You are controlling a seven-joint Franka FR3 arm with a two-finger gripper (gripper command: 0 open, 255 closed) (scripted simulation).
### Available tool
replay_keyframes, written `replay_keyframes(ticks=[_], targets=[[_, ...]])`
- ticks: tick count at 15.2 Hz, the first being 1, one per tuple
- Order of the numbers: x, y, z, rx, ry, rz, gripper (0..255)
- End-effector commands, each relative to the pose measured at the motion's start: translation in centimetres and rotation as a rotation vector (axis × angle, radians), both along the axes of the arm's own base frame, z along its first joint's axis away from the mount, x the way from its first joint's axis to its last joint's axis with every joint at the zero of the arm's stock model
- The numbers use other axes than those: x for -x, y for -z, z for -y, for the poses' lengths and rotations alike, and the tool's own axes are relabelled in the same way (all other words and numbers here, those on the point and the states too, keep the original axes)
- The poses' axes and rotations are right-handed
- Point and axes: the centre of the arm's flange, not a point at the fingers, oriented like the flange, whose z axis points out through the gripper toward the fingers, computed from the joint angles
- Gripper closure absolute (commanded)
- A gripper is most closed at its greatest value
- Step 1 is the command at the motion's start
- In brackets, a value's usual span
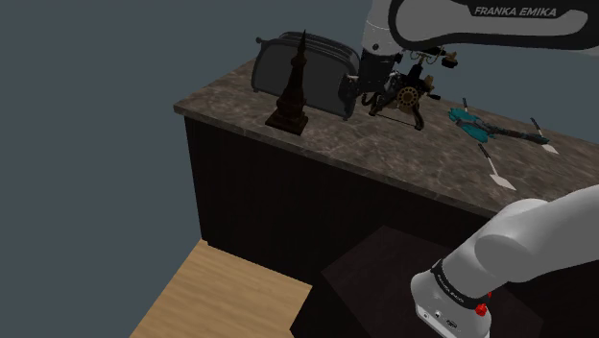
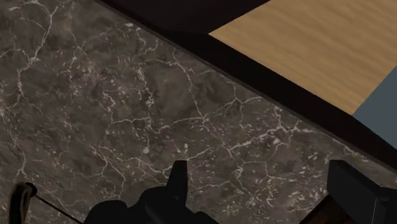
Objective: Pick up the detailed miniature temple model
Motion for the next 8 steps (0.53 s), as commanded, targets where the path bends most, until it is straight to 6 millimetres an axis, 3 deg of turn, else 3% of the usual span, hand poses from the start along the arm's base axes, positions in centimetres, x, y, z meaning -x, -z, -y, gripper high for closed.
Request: replay_keyframes(ticks=[1, 8], targets=[[-2.1, -0.5, -1.1, 0.016, 0.034, 0.037, 0], [-9.2, -2.6, -4.8, 0.078, 0.142, 0.158, 0]])
